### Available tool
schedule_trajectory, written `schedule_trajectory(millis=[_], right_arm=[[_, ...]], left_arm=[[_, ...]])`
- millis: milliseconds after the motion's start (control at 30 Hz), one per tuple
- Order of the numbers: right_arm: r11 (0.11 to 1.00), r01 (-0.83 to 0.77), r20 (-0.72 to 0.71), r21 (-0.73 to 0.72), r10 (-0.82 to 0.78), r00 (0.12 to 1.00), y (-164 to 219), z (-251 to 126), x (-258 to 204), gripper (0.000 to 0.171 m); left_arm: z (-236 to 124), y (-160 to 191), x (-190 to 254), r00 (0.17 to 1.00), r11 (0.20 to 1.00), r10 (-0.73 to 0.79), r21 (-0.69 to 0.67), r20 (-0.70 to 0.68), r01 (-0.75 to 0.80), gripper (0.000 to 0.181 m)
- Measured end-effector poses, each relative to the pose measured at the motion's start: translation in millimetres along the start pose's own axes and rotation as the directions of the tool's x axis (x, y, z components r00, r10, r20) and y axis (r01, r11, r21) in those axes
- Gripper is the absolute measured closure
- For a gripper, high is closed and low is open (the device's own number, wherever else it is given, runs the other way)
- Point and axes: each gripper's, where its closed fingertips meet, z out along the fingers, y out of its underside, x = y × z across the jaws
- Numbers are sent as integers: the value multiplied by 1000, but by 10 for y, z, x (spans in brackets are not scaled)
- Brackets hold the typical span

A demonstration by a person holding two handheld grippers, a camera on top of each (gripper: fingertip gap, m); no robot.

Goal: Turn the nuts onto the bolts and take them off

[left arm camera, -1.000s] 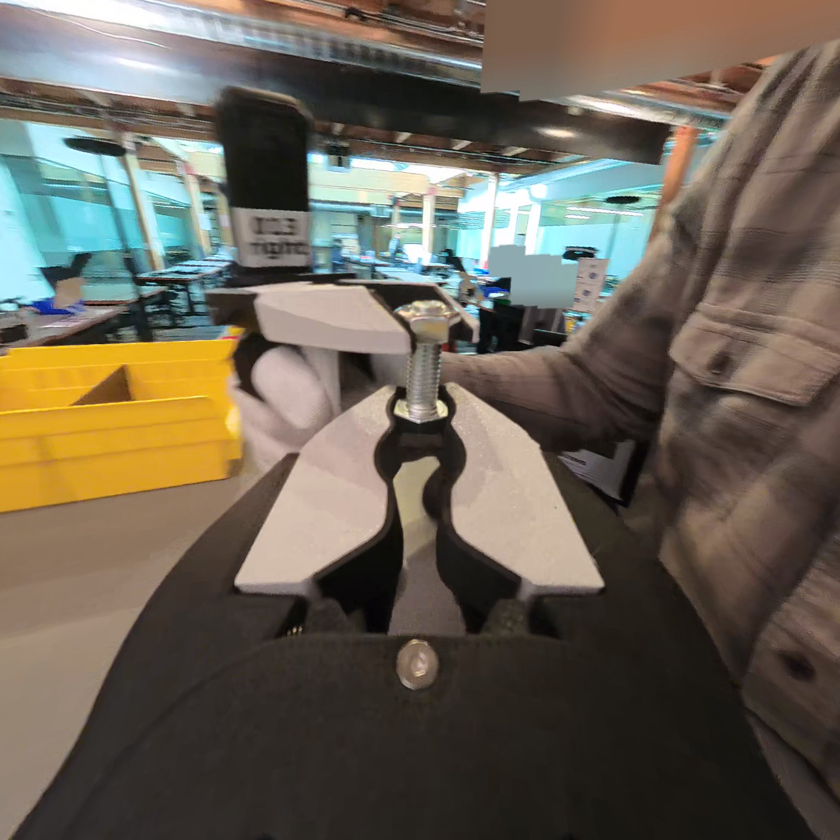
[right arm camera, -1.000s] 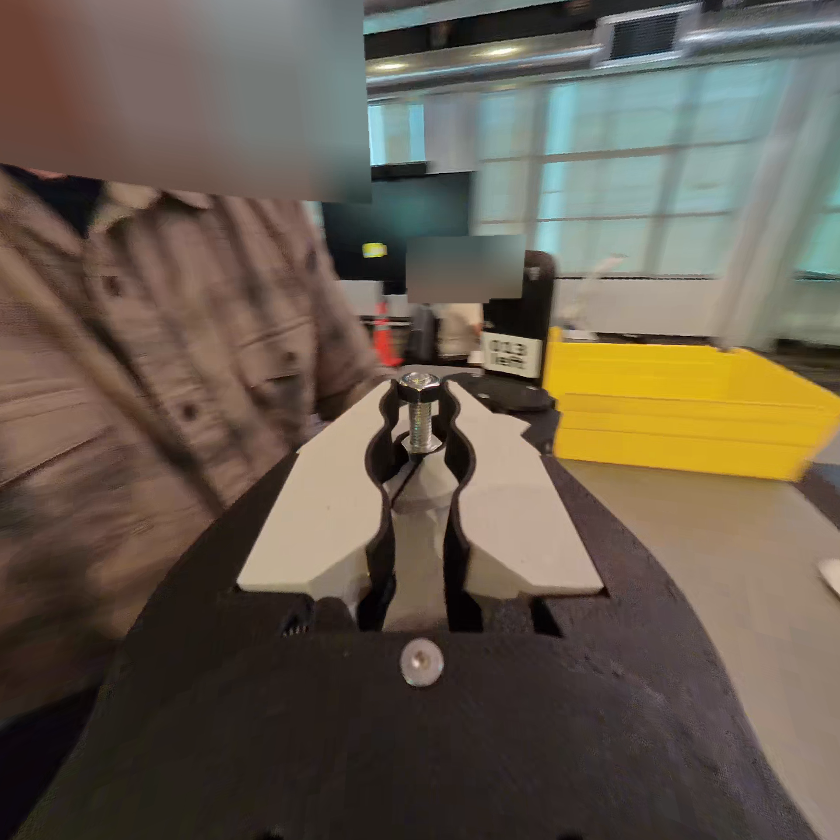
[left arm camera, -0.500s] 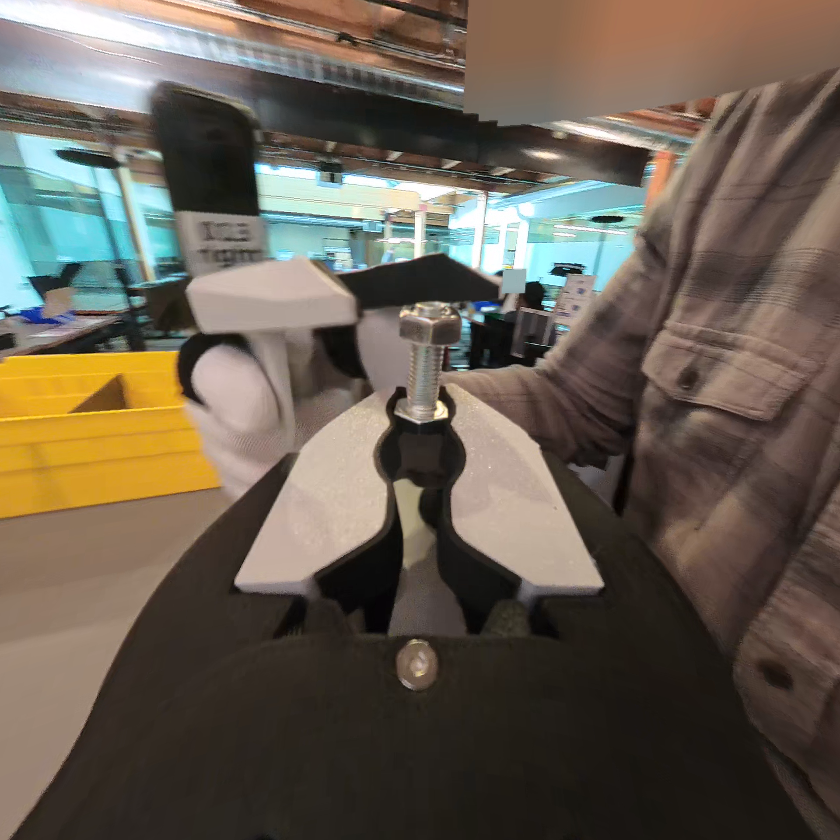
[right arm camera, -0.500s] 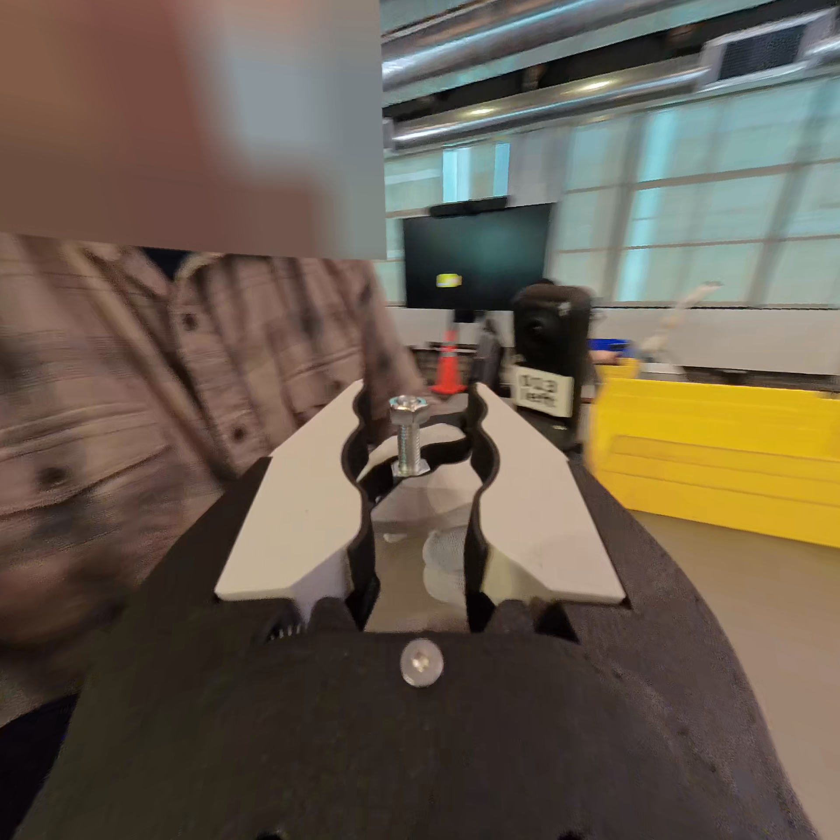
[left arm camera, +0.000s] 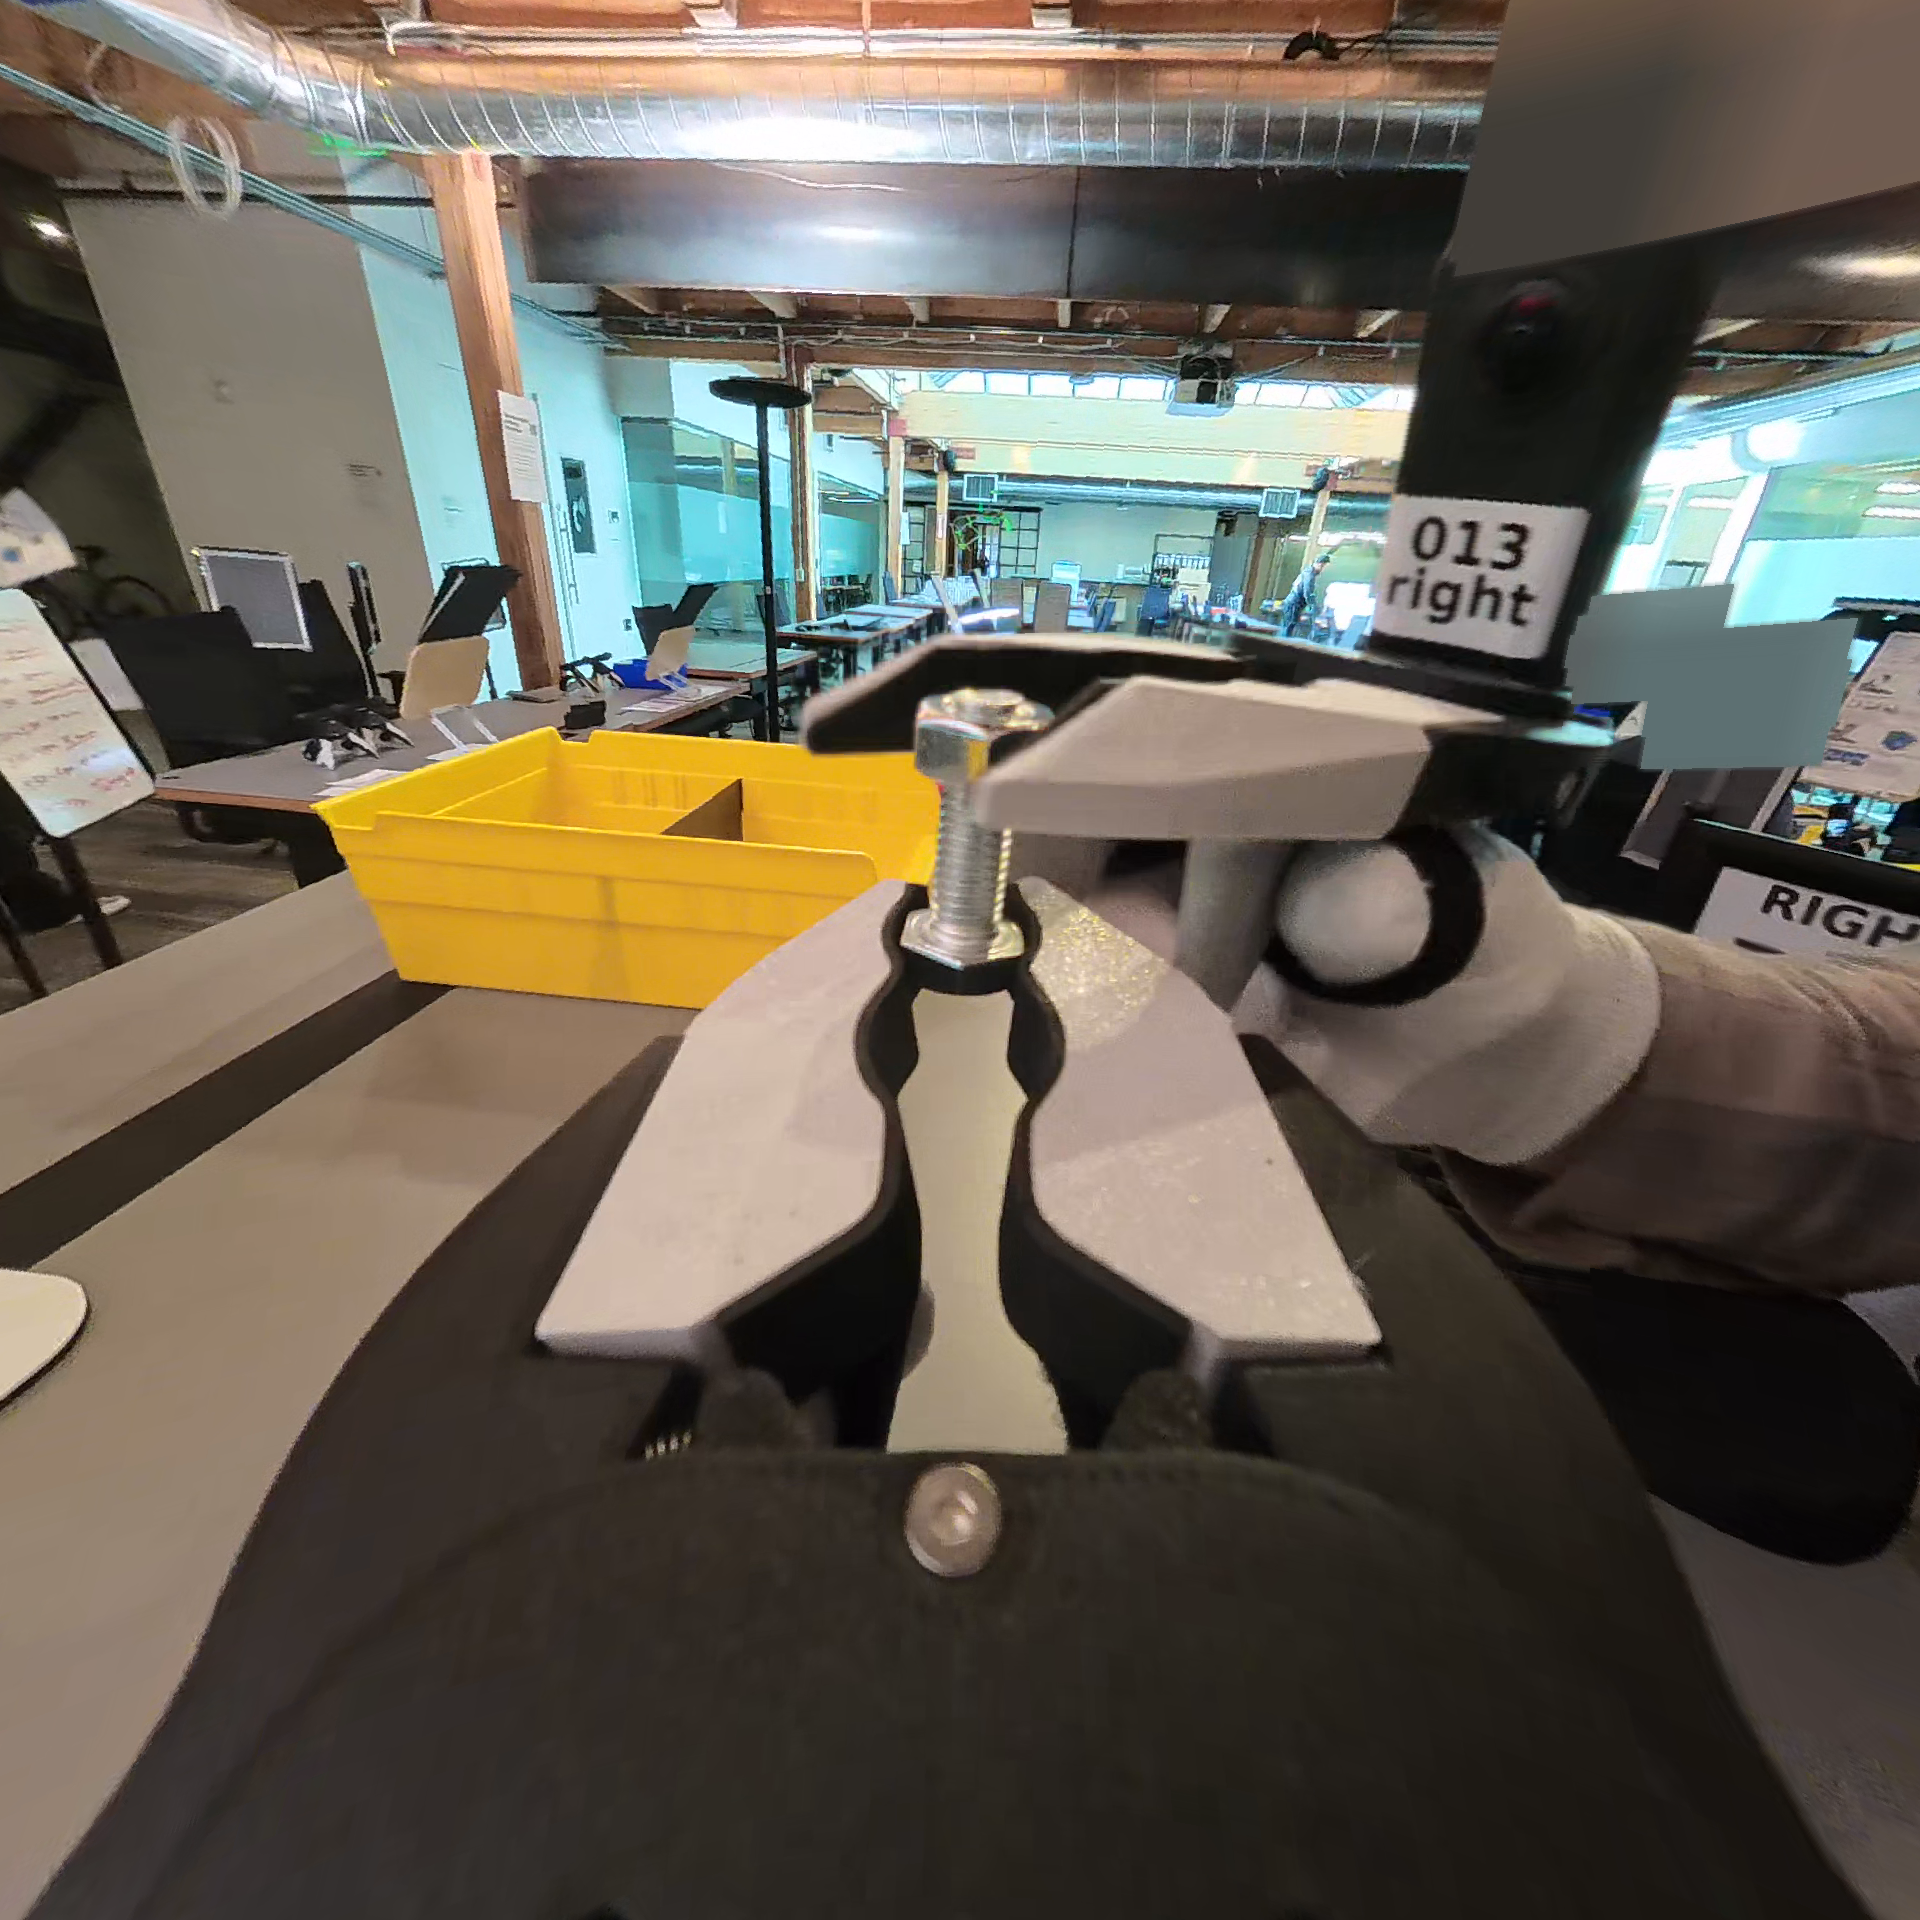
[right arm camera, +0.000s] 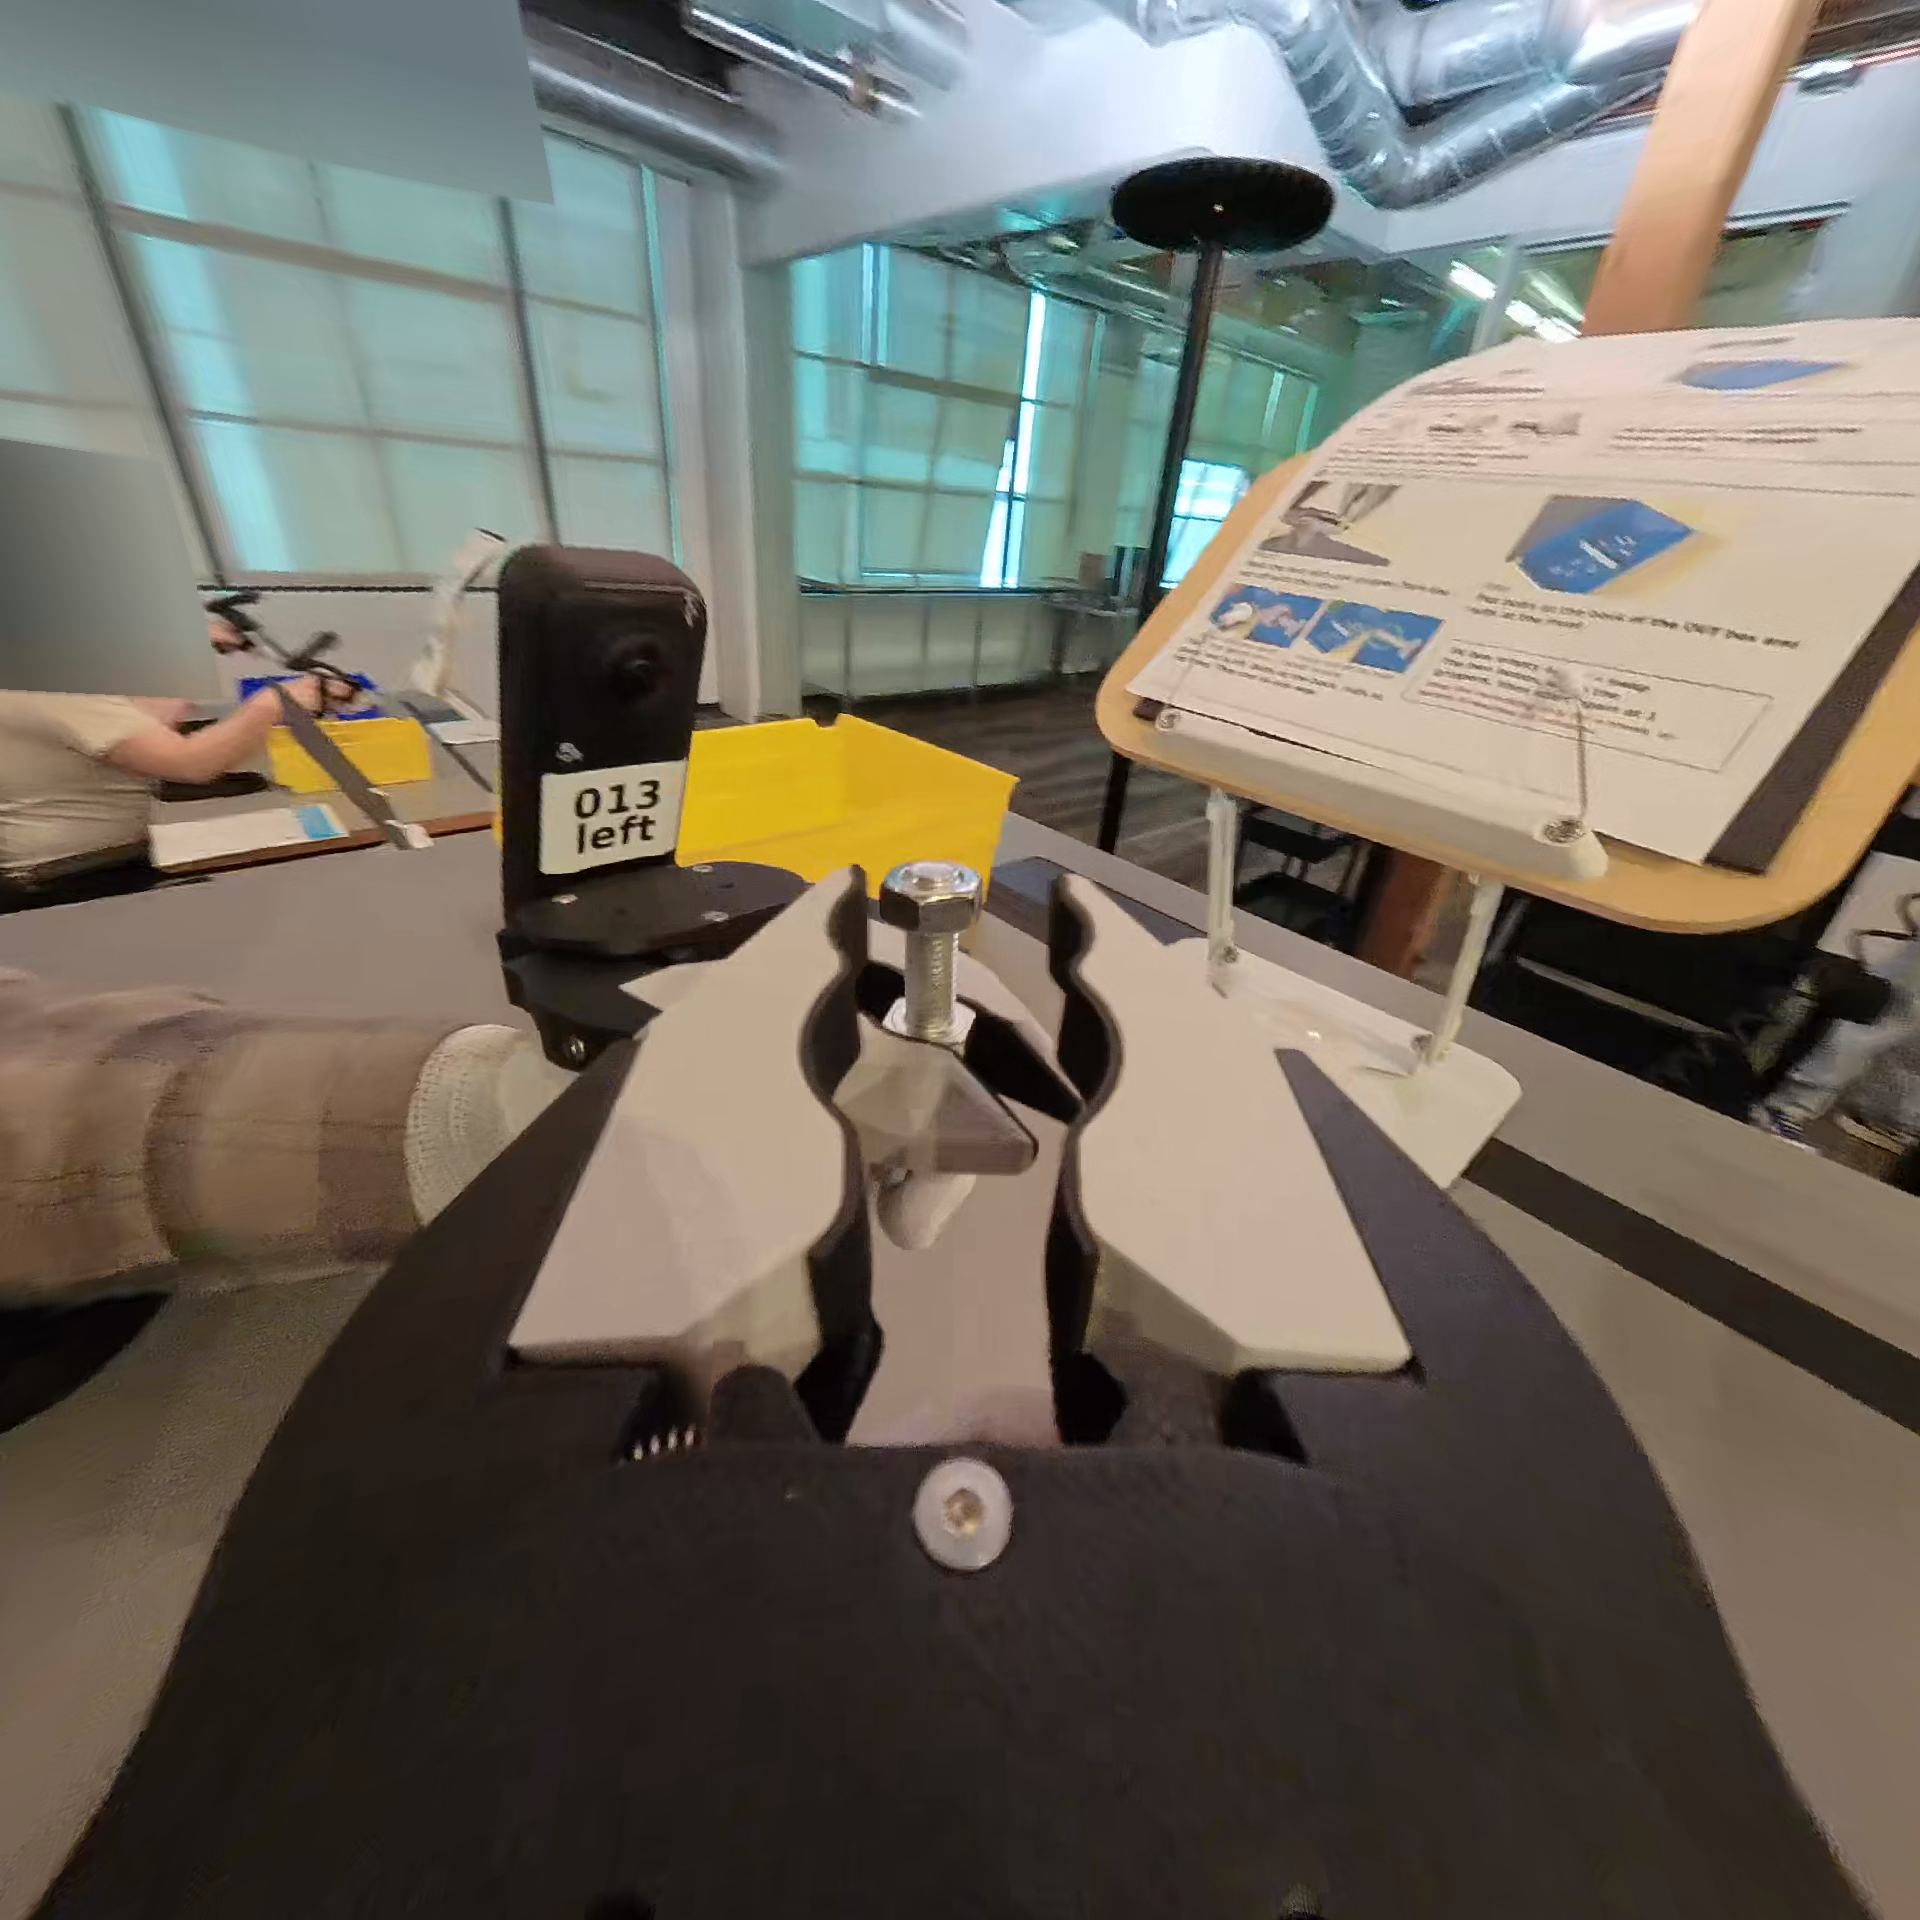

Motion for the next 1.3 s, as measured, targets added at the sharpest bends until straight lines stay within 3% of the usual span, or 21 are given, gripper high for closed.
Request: schedule_trajectory(millis=[67, 267, 333, 467, 600, 667, 867, 967, 1033, 1100, 1133, 1233, 1300], right_arm=[[1000, 13, -46, 11, -13, 999, 3, 8, -14, 156], [1000, 4, -40, 21, -3, 999, -13, 0, -35, 157], [1000, -2, 33, 5, 2, 999, -14, 0, -64, 156], [1000, -18, 349, -13, 22, 937, -90, -88, -237, 156], [998, -55, 682, -15, 50, 730, -171, -287, -457, 155], [991, -108, 831, -76, 123, 542, -190, -427, -577, 156], [976, -163, 985, -141, 155, 77, -273, -693, -797, 156], [974, -162, 987, -159, 151, -61, -286, -772, -864, 155], [975, -155, 986, -161, 155, -54, -274, -750, -855, 155], [973, -182, 988, -145, 152, 23, -290, -660, -813, 155], [972, -198, 984, -128, 149, 95, -302, -582, -773, 155], [974, -220, 894, -59, 150, 423, -327, -254, -544, 117], [975, -221, 772, -1, 141, 620, -355, -108, -317, 111]], left_arm=[[1, 8, -29, 1000, 1000, -5, -4, 18, 6, 167], [-13, -5, 0, 1000, 1000, -5, -6, -11, 5, 167], [-21, -12, 31, 999, 1000, -14, -7, -40, 14, 167], [-51, -77, 239, 984, 1000, -22, 8, -178, 24, 167], [-68, -110, 532, 946, 1000, -20, 8, -323, 24, 167], [-76, -97, 708, 914, 1000, -29, -9, -405, 27, 167], [-108, -127, 1050, 834, 998, -58, -15, -548, 60, 167], [-150, -120, 1160, 800, 998, -58, -24, -597, 54, 167], [-149, -116, 1127, 806, 998, -59, -21, -589, 57, 167], [-147, -158, 1027, 824, 996, -72, -4, -562, 84, 167], [-149, -182, 955, 837, 995, -80, 3, -542, 97, 167], [-131, -187, 701, 898, 997, -61, 20, -436, 77, 167], [-115, -194, 541, 928, 996, -67, 33, -366, 85, 167]])
